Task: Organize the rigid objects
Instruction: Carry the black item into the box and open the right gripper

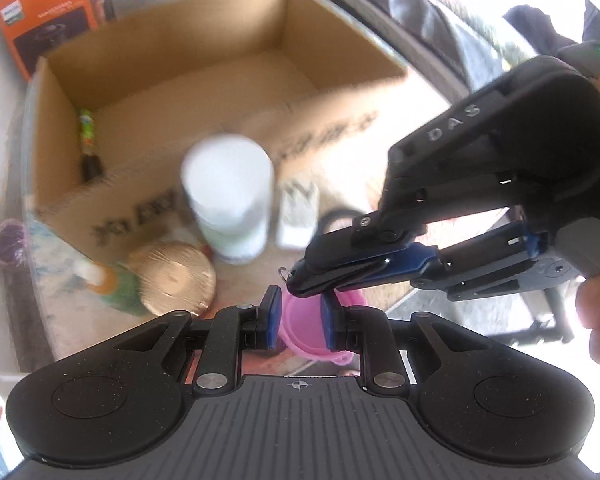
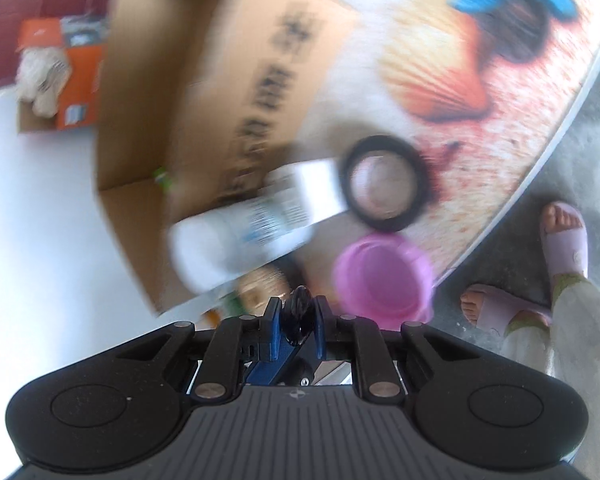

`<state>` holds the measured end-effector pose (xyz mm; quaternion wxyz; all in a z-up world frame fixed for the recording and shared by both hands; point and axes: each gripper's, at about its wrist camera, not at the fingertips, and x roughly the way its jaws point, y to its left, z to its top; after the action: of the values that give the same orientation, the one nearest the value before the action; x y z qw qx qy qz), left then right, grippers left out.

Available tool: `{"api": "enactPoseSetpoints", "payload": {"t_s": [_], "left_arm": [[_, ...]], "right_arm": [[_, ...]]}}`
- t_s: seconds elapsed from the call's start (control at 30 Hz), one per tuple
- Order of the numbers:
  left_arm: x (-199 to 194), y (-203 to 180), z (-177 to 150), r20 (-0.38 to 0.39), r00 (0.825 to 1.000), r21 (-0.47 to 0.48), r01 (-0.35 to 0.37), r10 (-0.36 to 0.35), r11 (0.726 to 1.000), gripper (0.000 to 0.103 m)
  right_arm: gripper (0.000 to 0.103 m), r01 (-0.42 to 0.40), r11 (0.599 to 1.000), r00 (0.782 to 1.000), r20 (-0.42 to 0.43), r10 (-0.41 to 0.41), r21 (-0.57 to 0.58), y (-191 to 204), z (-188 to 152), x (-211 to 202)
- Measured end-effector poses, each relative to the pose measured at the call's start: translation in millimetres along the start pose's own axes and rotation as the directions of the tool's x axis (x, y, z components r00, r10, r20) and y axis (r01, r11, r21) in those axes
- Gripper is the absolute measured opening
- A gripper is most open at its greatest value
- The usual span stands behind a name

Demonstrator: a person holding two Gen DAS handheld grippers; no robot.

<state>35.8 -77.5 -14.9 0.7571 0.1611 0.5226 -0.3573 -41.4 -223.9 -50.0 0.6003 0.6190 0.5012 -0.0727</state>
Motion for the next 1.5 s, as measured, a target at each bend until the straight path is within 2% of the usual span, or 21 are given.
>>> {"api": "enactPoseSetpoints", "payload": {"t_s": [0.2,0.27,0.37,0.47,0.6,0.73,0.87,1.0,1.17,1.37,1.5], "left_arm": [[-48,31,33,0.112,0.991,-0.064,-0.061,0.068,0.996,0.02],[-49,45,48,0.134,0.986,-0.102,-0.084,0.097,0.991,0.02],[-39,67,70,0.126,0.978,-0.167,-0.143,0.165,0.975,0.02],[-15,89,89,0.09,0.971,-0.23,-0.195,0.22,0.953,0.02],[6,107,99,0.025,0.964,-0.276,-0.247,0.264,0.929,0.021],[6,120,101,-0.008,0.964,-0.32,-0.255,0.267,0.913,0.023],[1,122,96,-0.019,0.965,-0.354,-0.25,0.26,0.901,0.025],[-7,119,92,-0.016,0.972,-0.387,-0.224,0.236,0.895,0.025],[-18,110,84,0.003,0.983,-0.402,-0.166,0.183,0.9,0.026],[-40,97,70,0.041,0.996,-0.396,-0.058,0.08,0.917,0.033],[-54,81,60,0.048,0.998,-0.366,-0.009,0.029,0.931,0.037]], "right_arm": [[0.017,-0.086,0.983,0.996,-0.012,0.085,-0.164,76,8,-6],[0.017,-0.101,0.972,0.995,-0.015,0.1,-0.213,100,19,1],[0.017,-0.118,0.965,0.993,-0.048,0.11,-0.236,132,43,26],[0.017,-0.089,0.964,0.994,-0.078,0.071,-0.251,157,72,62],[0.017,0.013,0.962,0.992,-0.115,-0.046,-0.272,174,108,119],[0.019,0.106,0.94,0.979,-0.133,-0.156,-0.324,186,133,169],[0.02,0.11,0.919,0.982,-0.103,-0.16,-0.38,202,147,187],[0.022,0.039,0.933,0.992,-0.094,-0.078,-0.357,204,153,175],[0.022,-0.032,0.942,0.996,-0.091,0.002,-0.333,187,148,127],[0.022,-0.154,0.945,0.987,-0.08,0.136,-0.289,159,111,40],[0.022,-0.183,0.946,0.983,-0.063,0.173,-0.267,130,76,-6]]}}
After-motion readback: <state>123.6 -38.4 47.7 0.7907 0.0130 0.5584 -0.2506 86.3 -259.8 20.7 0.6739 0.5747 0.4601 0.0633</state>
